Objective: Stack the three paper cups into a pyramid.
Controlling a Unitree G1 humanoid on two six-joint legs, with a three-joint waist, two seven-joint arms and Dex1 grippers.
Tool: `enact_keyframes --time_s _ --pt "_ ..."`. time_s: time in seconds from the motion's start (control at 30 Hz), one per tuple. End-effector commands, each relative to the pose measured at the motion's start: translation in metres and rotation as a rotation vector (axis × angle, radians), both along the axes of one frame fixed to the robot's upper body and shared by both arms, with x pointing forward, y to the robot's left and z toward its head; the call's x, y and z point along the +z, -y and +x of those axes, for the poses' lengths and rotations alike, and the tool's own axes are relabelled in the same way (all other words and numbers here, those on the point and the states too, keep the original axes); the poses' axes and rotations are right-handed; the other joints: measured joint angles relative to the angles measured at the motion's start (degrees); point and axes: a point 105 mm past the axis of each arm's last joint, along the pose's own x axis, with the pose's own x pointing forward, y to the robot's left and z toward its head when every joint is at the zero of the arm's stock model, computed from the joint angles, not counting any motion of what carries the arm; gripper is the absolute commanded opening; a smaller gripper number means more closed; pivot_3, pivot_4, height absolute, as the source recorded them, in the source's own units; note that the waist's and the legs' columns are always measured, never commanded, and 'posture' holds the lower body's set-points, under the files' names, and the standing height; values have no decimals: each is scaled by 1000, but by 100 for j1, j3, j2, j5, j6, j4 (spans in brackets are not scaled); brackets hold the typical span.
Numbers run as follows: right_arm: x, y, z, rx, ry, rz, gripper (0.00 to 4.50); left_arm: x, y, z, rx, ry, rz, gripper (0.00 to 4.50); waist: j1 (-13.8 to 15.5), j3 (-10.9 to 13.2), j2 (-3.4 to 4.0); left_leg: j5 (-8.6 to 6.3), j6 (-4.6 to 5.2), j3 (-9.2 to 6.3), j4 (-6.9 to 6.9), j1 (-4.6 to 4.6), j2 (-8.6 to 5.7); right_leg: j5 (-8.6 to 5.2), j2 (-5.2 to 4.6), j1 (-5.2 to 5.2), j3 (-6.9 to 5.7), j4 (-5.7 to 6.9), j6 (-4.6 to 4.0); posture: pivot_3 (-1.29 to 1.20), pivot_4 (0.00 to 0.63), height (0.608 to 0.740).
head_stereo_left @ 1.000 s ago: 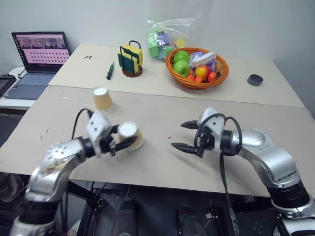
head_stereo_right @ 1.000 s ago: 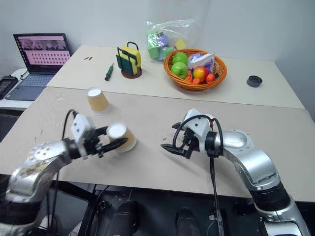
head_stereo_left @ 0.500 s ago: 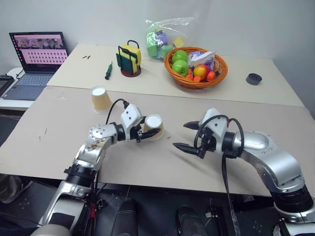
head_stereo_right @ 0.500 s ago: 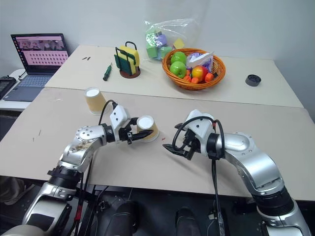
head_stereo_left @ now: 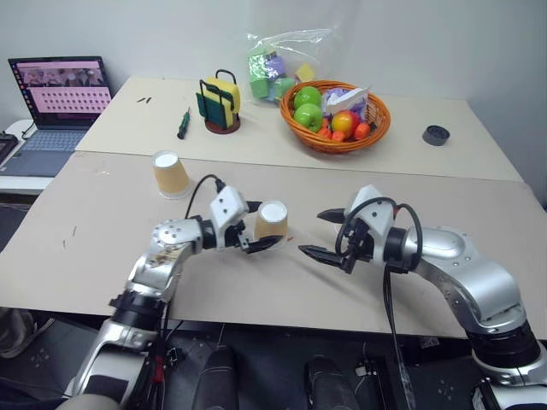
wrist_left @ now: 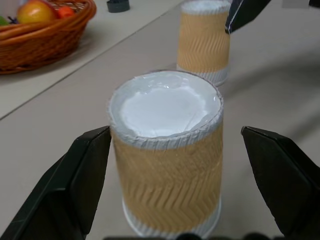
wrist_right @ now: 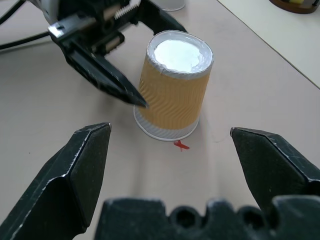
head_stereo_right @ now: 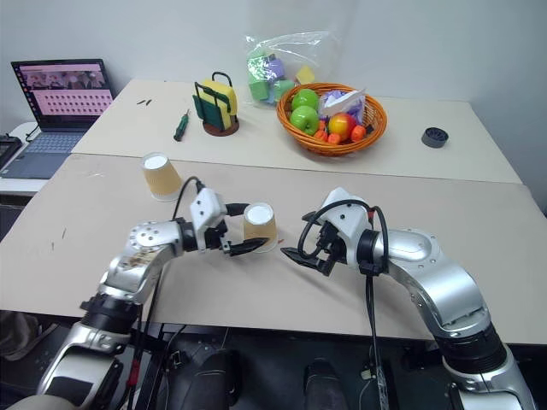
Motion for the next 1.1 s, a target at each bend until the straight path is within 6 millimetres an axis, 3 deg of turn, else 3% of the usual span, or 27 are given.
enact_keyframes --time_s 0.03,0.13,0.23,0.33,0.47,0.67,0.9,1.1 --pt "11 -3 4 27 58 9 4500 29 -35 -16 152 59 -40 4405 -35 1 2 0 0 0 -1 1 0 -1 0 -1 0 3 0 0 150 661" --pt "11 -4 8 35 63 11 4500 40 -69 -19 379 61 -133 4405 -15 1 1 0 0 0 3 2 -1 -3 -1 2 0 4 0 0 150 661" --pt "11 -8 10 51 68 19 4500 34 -120 -10 770 107 -178 4405 48 1 1 0 0 -1 8 3 -2 -11 -1 6 -1 1 -12 0 150 661" --pt "11 -13 11 67 69 22 4500 16 -135 -4 940 111 -190 4405 67 0 0 0 0 0 8 5 -3 -13 0 8 0 -2 -18 0 150 661" --pt "11 -16 11 76 69 25 4500 -1 -130 14 943 59 -216 4405 130 1 0 0 -1 -1 6 0 -4 -2 1 2 -1 0 2 0 150 661" --pt "12 -11 10 61 72 23 4500 -5 -134 44 916 48 -198 4405 156 0 -2 -1 -3 -1 5 -2 -5 -1 1 -1 -2 -4 -3 0 150 661" --pt "13 -6 6 38 75 32 4500 20 -133 82 845 99 -168 4405 167 1 -3 1 -4 -2 3 -8 -5 1 2 -5 -5 -1 3 0 150 661" --pt "13 -4 4 24 78 38 4500 27 -127 97 804 96 -170 4405 162 1 -3 1 -4 -1 2 -9 -6 1 0 -5 -4 -4 4 0 150 661"
